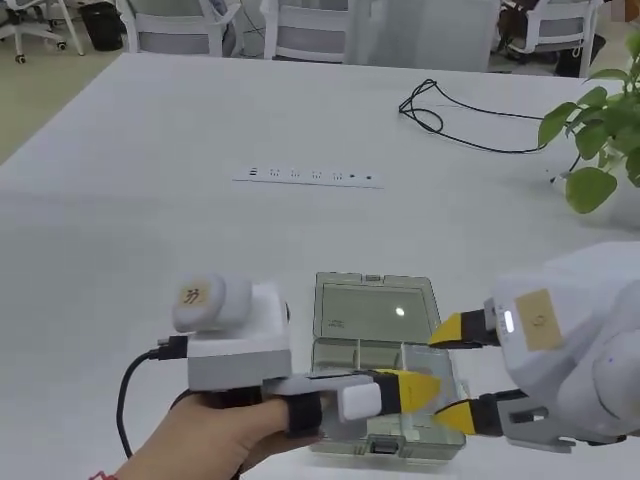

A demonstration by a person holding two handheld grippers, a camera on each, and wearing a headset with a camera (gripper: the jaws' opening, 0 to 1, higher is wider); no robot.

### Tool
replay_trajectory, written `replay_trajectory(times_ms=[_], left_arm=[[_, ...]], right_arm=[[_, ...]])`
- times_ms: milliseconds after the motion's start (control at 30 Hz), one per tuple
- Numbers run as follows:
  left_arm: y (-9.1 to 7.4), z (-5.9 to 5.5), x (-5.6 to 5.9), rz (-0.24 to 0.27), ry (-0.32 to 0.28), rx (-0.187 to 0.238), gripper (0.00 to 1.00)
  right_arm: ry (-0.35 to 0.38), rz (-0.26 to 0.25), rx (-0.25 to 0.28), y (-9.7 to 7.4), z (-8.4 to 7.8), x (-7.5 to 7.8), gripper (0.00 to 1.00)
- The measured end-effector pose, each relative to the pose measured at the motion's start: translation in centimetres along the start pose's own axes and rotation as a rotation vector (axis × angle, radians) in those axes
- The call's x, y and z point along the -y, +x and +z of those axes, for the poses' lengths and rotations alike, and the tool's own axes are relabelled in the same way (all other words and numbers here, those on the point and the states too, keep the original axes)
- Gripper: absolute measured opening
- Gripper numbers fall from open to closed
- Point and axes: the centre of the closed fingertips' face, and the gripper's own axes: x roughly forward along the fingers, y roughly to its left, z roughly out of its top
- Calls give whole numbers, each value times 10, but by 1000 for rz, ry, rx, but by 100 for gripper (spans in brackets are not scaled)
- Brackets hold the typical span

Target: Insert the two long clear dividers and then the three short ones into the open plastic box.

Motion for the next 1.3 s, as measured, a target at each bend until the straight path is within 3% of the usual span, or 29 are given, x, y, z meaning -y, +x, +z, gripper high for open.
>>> replay_trajectory(times_ms=[300,400,467,533,633,700,900,1000,1300], left_arm=[[-2,-2,-4,8,10,3,0],[-4,-3,-6,24,66,-7,0],[-5,-3,-4,15,131,-13,0],[-6,-7,-5,21,233,-42,0],[-7,-11,2,-10,371,-70,0],[-10,-15,7,-33,456,-102,0],[-12,-17,22,-105,642,-116,0],[-14,-17,29,-141,711,-120,0],[-19,-18,42,-197,759,-128,0]], right_arm=[[19,5,15,-2,2,0,33],[33,6,33,-6,4,3,34],[73,16,67,-9,6,6,34],[115,39,101,-13,7,9,34],[158,76,143,-19,8,13,31],[200,131,181,-24,10,11,28],[259,270,256,-33,20,-1,20],[260,320,263,-34,23,-8,17],[254,423,274,-36,25,-25,10]])
